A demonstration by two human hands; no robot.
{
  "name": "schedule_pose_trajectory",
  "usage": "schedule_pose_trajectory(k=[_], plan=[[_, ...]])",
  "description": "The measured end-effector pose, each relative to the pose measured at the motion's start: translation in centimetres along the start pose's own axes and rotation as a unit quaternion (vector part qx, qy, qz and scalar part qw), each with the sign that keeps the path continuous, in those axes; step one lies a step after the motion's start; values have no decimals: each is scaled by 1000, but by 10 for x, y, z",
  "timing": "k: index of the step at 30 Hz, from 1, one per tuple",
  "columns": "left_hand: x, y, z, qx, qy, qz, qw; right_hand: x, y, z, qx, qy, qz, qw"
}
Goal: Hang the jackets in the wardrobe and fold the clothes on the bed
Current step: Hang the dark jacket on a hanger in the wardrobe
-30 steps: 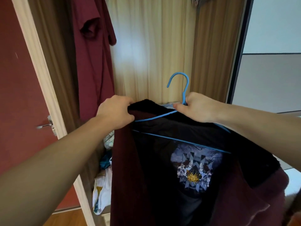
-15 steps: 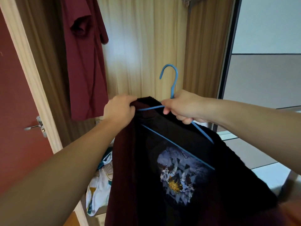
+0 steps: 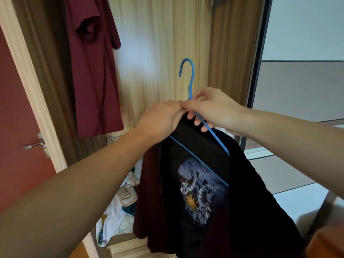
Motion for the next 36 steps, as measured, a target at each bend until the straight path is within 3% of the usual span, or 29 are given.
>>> schedule_pose_trajectory(k=[2, 5, 7, 9, 11, 15, 20, 25, 28, 36], plan=[[-3, -6, 3, -9, -1, -24, 1000, -22, 18, -5, -41, 150, -48, 987], [-3, -19, 10, -11, -36, -31, 999, -18, 52, -31, -28, 272, 51, 960], [1, -25, 4, 7, -33, -38, 999, -14, 59, -43, -41, 284, 57, 956], [7, -30, -1, 23, -25, -38, 999, -20, 53, -46, -52, 249, 6, 967], [7, -36, 6, 2, -20, -52, 998, -28, 43, -48, -28, 141, -33, 989], [-6, -38, 29, -124, 68, -100, 985, -40, 11, -31, 4, 2, -57, 998], [-20, -14, 13, -228, 238, -120, 936, -63, -37, 22, 15, 7, -115, 993], [-30, -1, -27, -260, 358, -85, 893, -83, -78, 77, -12, 26, -168, 985], [-29, -8, -48, -251, 366, -55, 894, -88, -93, 112, -53, 25, -173, 983], [-54, -61, -16, -227, 268, -146, 925, -101, -133, 179, -123, -18, -256, 959]])
Point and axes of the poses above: each hand's wrist, its own y-axis away from the middle knuckle, its own x-axis out of the palm, z = x × y, the point moved 8 cm from there along -y, towards the middle knuckle, and after that the axes turned 2 degrees about -z, right-handed, at the moved point
